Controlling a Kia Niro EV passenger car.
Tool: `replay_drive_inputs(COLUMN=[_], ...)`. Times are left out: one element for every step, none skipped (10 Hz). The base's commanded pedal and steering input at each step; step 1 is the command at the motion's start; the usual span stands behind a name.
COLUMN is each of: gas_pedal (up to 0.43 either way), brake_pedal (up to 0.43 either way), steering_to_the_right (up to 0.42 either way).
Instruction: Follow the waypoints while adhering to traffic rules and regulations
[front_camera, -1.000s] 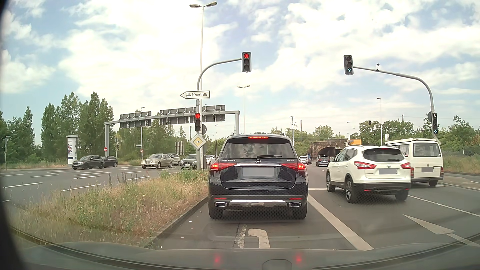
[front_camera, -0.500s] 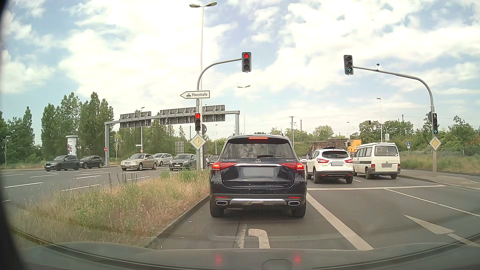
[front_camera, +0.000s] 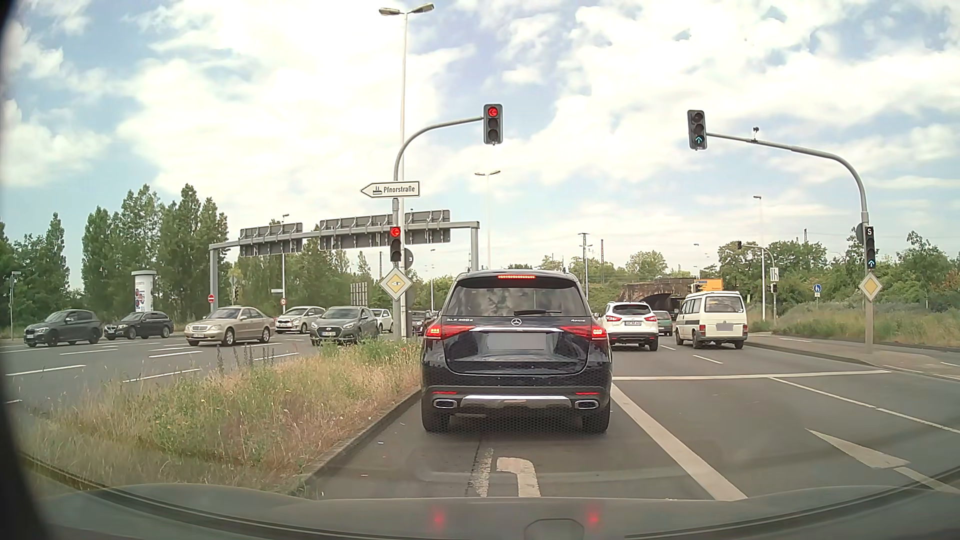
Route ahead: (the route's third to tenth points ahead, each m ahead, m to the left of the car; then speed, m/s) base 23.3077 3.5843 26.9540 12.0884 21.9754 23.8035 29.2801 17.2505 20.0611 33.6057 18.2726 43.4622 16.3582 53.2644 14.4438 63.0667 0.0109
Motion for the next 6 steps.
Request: replay_drive_inputs(gas_pedal=[0.0,0.0,0.0,0.0,0.0,0.0], brake_pedal=[0.299,0.299,0.299,0.299,0.299,0.299], steering_to_the_right=[0.004,0.004,0.004,0.004,0.004,0.004])
